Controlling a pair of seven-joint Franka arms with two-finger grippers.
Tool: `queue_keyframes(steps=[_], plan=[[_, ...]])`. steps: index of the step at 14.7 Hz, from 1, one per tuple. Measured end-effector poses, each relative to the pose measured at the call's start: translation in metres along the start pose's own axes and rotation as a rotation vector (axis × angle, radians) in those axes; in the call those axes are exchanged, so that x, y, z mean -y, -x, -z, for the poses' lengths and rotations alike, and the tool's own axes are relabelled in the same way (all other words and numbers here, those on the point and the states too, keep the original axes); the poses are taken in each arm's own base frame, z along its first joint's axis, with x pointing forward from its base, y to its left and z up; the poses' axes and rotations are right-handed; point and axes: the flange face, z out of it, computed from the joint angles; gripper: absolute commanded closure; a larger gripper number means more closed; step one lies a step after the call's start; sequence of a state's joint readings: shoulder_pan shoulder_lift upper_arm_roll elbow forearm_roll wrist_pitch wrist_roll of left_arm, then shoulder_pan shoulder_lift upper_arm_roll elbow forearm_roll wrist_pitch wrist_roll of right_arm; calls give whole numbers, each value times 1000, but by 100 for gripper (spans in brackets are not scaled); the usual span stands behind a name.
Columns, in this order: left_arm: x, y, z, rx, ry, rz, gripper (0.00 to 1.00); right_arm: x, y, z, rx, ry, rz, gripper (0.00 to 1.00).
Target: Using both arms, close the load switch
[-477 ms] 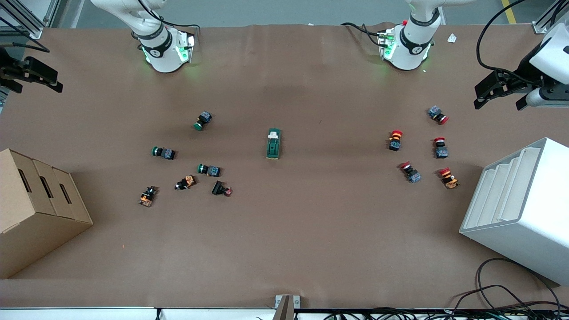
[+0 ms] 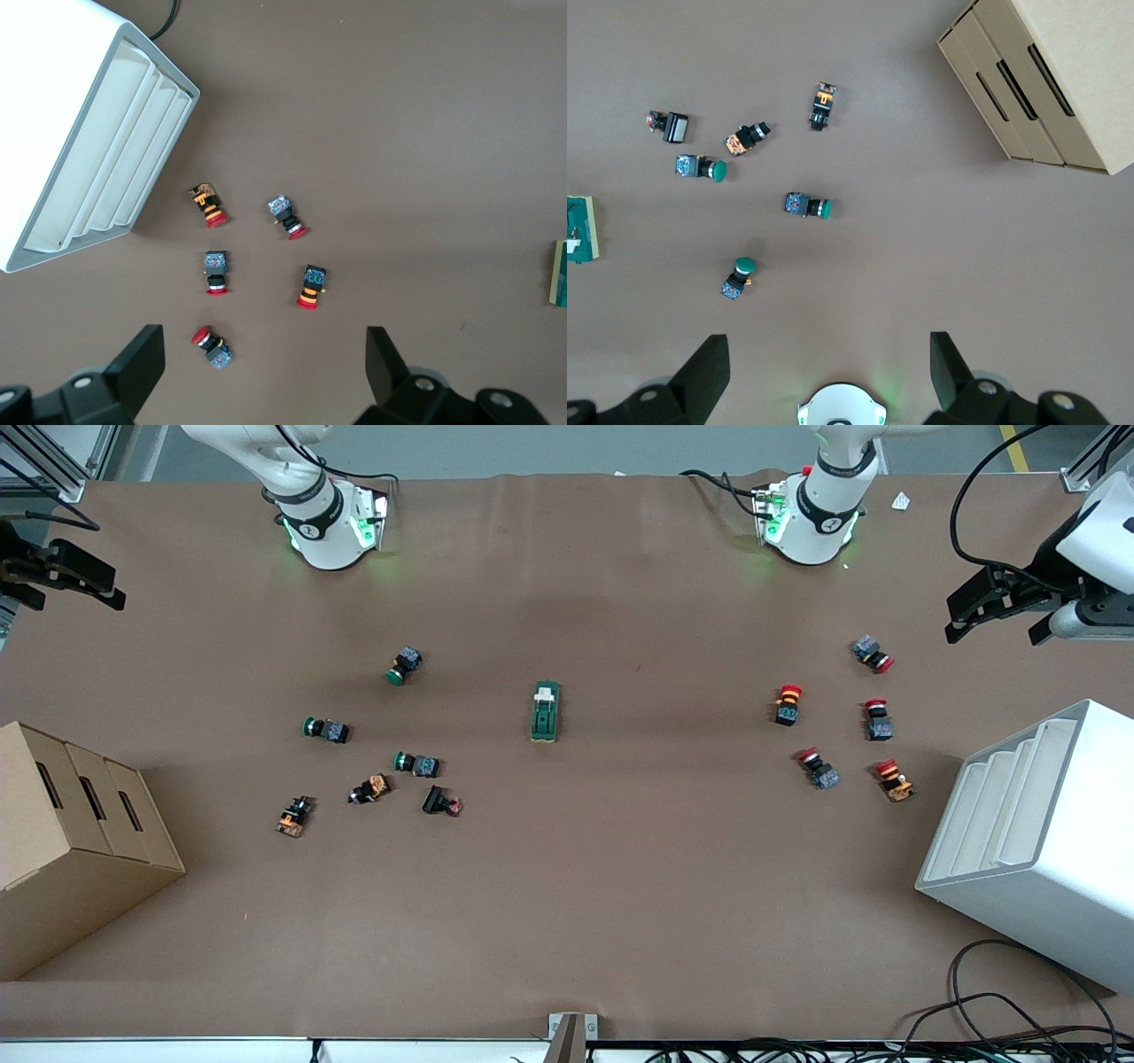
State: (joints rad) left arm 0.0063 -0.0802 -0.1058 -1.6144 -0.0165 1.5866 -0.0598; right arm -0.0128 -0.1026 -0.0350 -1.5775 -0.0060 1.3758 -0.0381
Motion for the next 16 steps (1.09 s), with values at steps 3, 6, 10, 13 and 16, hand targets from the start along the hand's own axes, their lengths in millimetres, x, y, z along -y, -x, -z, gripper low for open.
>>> queue_keyframes(steps=[3, 6, 10, 13, 16], plan=[[-22, -15, -19, 14, 6, -40, 0, 0, 0, 0, -1, 0, 0, 0], [-80, -31, -61, 17, 20, -52, 0, 1, 0, 0, -1, 0, 0, 0], [-162, -23, -121, 34, 42, 87, 0, 1, 0, 0, -1, 1, 0, 0], [-216, 0, -159, 25, 64, 140, 0, 2, -1, 1, -6, 1, 1, 0], [-255, 27, -188, 32, 63, 147, 0, 2, -1, 2, -13, 1, 1, 0]])
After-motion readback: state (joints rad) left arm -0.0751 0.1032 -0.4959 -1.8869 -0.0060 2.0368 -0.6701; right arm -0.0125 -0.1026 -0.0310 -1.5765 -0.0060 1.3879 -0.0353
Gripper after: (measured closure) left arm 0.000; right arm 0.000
